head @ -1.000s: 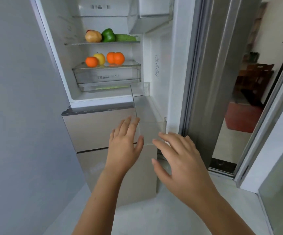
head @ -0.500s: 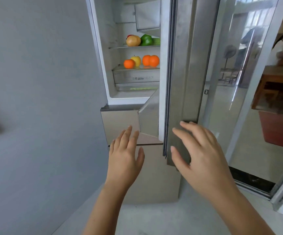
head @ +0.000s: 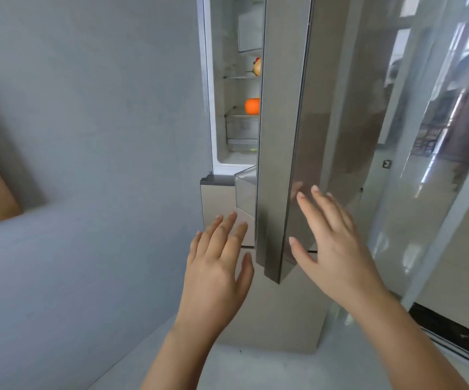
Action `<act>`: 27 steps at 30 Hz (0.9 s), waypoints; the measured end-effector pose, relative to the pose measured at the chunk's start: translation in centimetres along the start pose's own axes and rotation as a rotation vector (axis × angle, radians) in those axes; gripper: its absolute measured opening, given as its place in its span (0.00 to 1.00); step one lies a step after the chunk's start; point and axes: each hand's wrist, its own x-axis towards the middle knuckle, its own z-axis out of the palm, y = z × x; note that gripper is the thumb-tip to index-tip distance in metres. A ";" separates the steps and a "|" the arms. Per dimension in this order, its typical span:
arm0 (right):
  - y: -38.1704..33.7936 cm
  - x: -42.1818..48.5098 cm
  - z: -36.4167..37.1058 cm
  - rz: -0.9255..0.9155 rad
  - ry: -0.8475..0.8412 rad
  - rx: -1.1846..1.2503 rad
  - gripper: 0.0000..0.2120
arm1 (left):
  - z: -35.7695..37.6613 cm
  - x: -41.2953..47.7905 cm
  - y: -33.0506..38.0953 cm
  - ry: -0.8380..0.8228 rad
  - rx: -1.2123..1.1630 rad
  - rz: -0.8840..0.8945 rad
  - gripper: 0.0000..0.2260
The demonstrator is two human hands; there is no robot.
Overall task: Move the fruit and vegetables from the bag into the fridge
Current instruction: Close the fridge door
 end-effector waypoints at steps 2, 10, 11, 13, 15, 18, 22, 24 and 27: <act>0.1 1.0 1.7 -0.012 -0.020 0.040 0.30 | 0.5 0.5 -0.9 0.008 0.011 0.010 0.17; 2.3 6.6 8.6 -0.084 -0.015 0.118 0.34 | 3.6 5.4 -3.9 0.045 0.090 0.055 0.16; 2.6 7.3 9.3 -0.078 -0.012 0.132 0.36 | 4.0 6.0 -4.2 0.049 0.099 0.042 0.16; 3.1 8.8 10.7 -0.083 0.004 0.161 0.35 | 4.9 7.1 -4.9 0.078 0.107 -0.009 0.16; 3.6 10.0 12.1 -0.113 0.021 0.175 0.31 | 5.8 7.8 -5.9 0.121 0.121 -0.038 0.15; 4.2 11.8 14.2 -0.140 0.019 0.195 0.28 | 7.6 8.6 -7.3 0.140 0.129 -0.023 0.14; 5.1 13.9 16.9 -0.115 0.012 0.189 0.29 | 10.3 9.8 -9.6 0.063 0.177 -0.023 0.16; 5.5 14.9 18.1 -0.085 -0.010 0.170 0.30 | 11.6 10.6 -11.1 0.018 0.207 -0.025 0.17; 6.2 16.8 20.0 -0.072 -0.019 0.098 0.30 | 13.8 12.1 -13.5 -0.017 0.213 -0.045 0.18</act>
